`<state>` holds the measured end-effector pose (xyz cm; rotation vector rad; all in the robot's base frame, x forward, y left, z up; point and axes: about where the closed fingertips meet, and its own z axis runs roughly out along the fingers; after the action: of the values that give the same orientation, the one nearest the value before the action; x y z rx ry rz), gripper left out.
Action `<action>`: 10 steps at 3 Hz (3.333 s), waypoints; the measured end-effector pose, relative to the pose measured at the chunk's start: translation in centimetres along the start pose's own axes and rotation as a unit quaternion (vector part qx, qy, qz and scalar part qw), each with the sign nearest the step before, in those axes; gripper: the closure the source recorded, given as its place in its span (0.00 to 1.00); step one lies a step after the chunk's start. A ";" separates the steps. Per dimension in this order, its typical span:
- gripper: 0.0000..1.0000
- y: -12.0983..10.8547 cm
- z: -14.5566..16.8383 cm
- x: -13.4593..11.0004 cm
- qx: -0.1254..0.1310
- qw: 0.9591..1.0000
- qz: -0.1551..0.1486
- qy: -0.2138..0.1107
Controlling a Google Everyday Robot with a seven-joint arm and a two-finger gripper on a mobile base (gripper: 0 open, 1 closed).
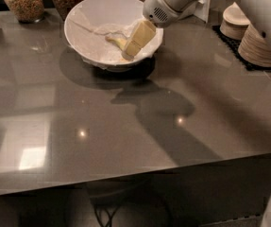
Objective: Pick banana from white bowl
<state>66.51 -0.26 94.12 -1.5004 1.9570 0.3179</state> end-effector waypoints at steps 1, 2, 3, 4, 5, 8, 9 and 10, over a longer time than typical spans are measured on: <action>0.00 0.0 0.0 0.0 0.000 1.000 0.000 0.000; 0.00 -2.4 1.0 -0.2 0.038 0.999 0.036 0.004; 0.00 -5.4 2.3 -0.3 0.083 0.993 0.089 0.005; 0.00 -7.6 3.6 0.1 0.113 0.982 0.151 0.006; 0.18 -8.1 5.2 0.6 0.113 0.974 0.194 0.006; 0.70 -7.5 10.0 0.3 0.067 0.969 0.240 0.004; 0.69 -7.0 11.0 0.2 0.053 0.968 0.246 0.007; 0.50 -6.6 11.7 0.2 0.044 0.967 0.249 0.010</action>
Offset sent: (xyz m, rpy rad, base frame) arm 0.0789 -0.0083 -0.0012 0.0193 -0.0604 -0.3245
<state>76.60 3.88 86.28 -0.9406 2.3151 0.4217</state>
